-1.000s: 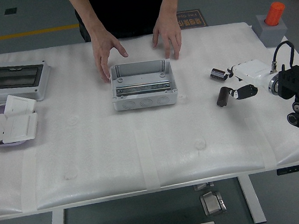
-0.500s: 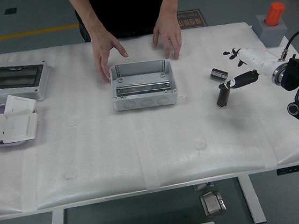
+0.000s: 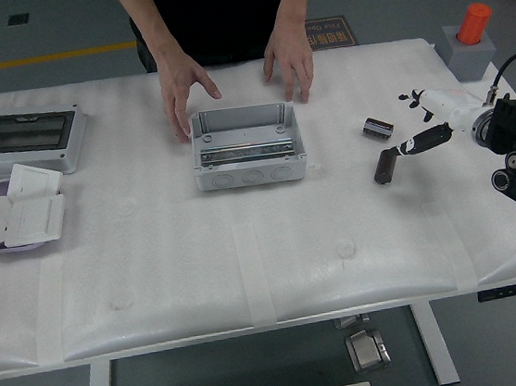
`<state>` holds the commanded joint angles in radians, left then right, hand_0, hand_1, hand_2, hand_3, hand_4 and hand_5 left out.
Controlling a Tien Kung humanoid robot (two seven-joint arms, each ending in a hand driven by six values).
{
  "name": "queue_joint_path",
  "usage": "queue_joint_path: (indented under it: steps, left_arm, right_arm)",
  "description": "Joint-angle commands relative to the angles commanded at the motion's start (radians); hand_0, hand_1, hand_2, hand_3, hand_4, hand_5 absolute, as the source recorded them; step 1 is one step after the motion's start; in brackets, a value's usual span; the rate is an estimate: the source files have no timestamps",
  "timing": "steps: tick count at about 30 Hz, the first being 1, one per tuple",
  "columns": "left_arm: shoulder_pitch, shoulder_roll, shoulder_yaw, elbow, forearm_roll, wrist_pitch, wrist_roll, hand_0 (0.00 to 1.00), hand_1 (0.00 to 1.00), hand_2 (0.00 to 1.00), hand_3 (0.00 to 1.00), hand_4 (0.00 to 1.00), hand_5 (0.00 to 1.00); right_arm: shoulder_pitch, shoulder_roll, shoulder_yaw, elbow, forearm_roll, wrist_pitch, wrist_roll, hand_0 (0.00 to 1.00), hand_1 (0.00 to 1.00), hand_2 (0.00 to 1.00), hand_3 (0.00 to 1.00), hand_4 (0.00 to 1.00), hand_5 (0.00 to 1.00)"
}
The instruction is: Pick up the battery,place it into the box
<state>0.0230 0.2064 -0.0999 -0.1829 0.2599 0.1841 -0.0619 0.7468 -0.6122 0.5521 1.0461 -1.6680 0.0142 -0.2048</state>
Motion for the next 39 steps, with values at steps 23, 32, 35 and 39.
queue_joint_path:
  steps: [23, 32, 35, 39]
  left_arm:
    - [-0.003, 0.003, -0.013, -0.002, 0.008, 0.003, -0.004, 0.592, 0.634, 0.569, 0.706, 0.666, 0.236]
    - [-0.006, 0.004, -0.019, -0.003, 0.012, 0.004, -0.006, 0.593, 0.633, 0.568, 0.705, 0.665, 0.239]
    - [-0.008, 0.005, -0.019, -0.003, 0.012, 0.004, -0.007, 0.593, 0.633, 0.568, 0.705, 0.665, 0.239]
    - [-0.01, 0.007, -0.025, -0.004, 0.019, 0.004, -0.007, 0.593, 0.633, 0.568, 0.705, 0.665, 0.238]
  right_arm:
    - [0.019, 0.026, -0.156, -0.016, 0.008, -0.011, -0.006, 0.655, 0.623, 0.874, 0.953, 0.998, 0.555]
    - [0.043, 0.03, -0.209, -0.021, 0.007, -0.02, -0.007, 0.645, 0.612, 0.856, 0.934, 0.998, 0.564]
    - [0.056, 0.029, -0.224, -0.025, 0.007, -0.023, -0.007, 0.645, 0.612, 0.856, 0.934, 0.998, 0.564]
    - [0.075, 0.031, -0.26, -0.038, 0.016, -0.028, -0.003, 0.644, 0.606, 0.832, 0.906, 0.998, 0.567]
